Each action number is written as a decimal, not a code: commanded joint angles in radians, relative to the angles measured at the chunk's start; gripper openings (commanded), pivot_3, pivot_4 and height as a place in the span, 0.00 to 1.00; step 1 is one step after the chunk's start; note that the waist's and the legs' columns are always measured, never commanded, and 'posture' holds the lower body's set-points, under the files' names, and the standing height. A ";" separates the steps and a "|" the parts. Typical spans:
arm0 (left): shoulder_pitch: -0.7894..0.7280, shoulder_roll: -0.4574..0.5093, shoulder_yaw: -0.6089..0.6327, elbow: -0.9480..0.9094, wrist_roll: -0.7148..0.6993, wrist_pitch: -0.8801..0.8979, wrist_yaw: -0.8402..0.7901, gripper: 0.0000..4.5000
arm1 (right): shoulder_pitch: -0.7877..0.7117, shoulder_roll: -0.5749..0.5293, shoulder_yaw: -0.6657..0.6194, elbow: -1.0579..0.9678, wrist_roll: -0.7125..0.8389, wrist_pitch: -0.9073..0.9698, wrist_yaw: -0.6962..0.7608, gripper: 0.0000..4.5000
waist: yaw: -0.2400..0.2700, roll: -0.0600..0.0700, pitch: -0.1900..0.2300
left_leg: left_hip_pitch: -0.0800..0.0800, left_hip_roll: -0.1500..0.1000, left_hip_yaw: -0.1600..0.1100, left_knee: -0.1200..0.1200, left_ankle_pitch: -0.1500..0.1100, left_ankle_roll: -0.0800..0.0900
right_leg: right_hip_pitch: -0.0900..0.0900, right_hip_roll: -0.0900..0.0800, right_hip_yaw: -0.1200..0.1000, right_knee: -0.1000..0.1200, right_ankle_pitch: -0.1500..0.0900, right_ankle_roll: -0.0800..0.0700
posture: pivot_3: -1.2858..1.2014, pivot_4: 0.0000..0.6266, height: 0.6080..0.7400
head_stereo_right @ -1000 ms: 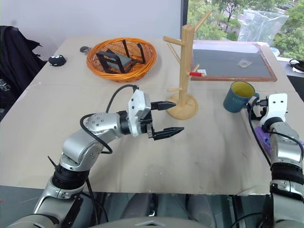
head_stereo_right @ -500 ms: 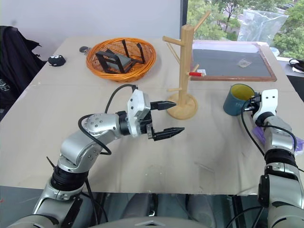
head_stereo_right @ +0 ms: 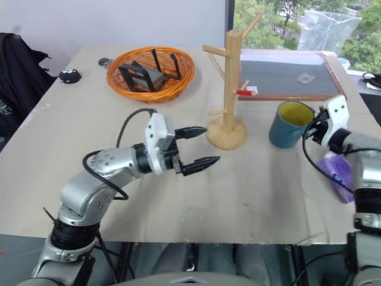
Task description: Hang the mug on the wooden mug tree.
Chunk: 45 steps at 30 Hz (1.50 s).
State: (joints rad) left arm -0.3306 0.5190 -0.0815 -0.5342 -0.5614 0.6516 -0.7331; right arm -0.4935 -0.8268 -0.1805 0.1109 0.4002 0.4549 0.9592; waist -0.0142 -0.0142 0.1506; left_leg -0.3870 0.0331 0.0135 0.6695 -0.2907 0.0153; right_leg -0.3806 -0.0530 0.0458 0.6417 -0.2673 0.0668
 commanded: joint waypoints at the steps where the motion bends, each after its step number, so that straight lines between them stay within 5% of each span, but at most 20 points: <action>1: 0.014 -0.009 0.076 -0.067 -0.083 0.021 0.031 1.00 | -0.086 -0.122 0.047 -0.188 0.085 0.157 0.132 0.01 | 0.000 0.000 0.000 | 0.000 0.000 0.000 0.000 0.000 0.000 | 0.000 0.000 0.000 0.000 0.000 0.000 | 0.52 0.24 0.98; 6: 0.030 -0.015 0.144 -0.082 -0.154 0.034 0.067 1.00 | -0.305 -0.241 0.219 -0.242 0.067 0.277 0.288 0.01 | 0.002 -0.001 0.000 | 0.000 0.003 -0.001 0.001 0.000 0.001 | 0.001 0.000 -0.002 0.000 0.000 0.000 | 0.52 0.24 0.98; 17: 0.071 -0.035 0.144 -0.131 -0.155 0.024 0.179 1.00 | -0.696 -0.187 0.583 -0.005 -0.244 0.196 0.490 0.01 | 0.008 -0.002 0.001 | -0.011 -0.002 -0.004 0.002 0.002 -0.004 | -0.008 -0.003 -0.005 -0.001 0.000 0.000 | 0.52 0.24 0.98; 25: 0.099 -0.041 0.141 -0.155 -0.157 0.015 0.218 1.00 | -0.789 -0.077 0.612 0.132 -0.337 0.159 0.505 0.01 | 0.000 -0.002 0.001 | -0.012 -0.002 -0.003 0.001 0.003 -0.005 | -0.011 -0.003 -0.004 0.000 0.000 0.000 | 0.52 0.24 0.98; 45: 0.110 -0.095 0.181 -0.119 -0.214 -0.118 0.154 1.00 | -0.782 -0.025 0.579 -0.022 -0.305 0.323 0.482 0.01 | 0.002 -0.002 0.001 | -0.013 -0.002 -0.003 0.001 0.003 -0.005 | -0.013 -0.003 -0.004 0.001 0.000 0.000 | 0.52 0.24 0.98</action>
State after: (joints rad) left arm -0.2133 0.4271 0.0802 -0.6365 -0.7516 0.5672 -0.5607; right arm -1.2495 -0.8472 0.4502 0.1246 0.0889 0.7658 1.4477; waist -0.0127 -0.0162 0.1520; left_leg -0.4005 0.0310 0.0110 0.6704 -0.2880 0.0107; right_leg -0.3932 -0.0561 0.0419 0.6427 -0.2671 0.0664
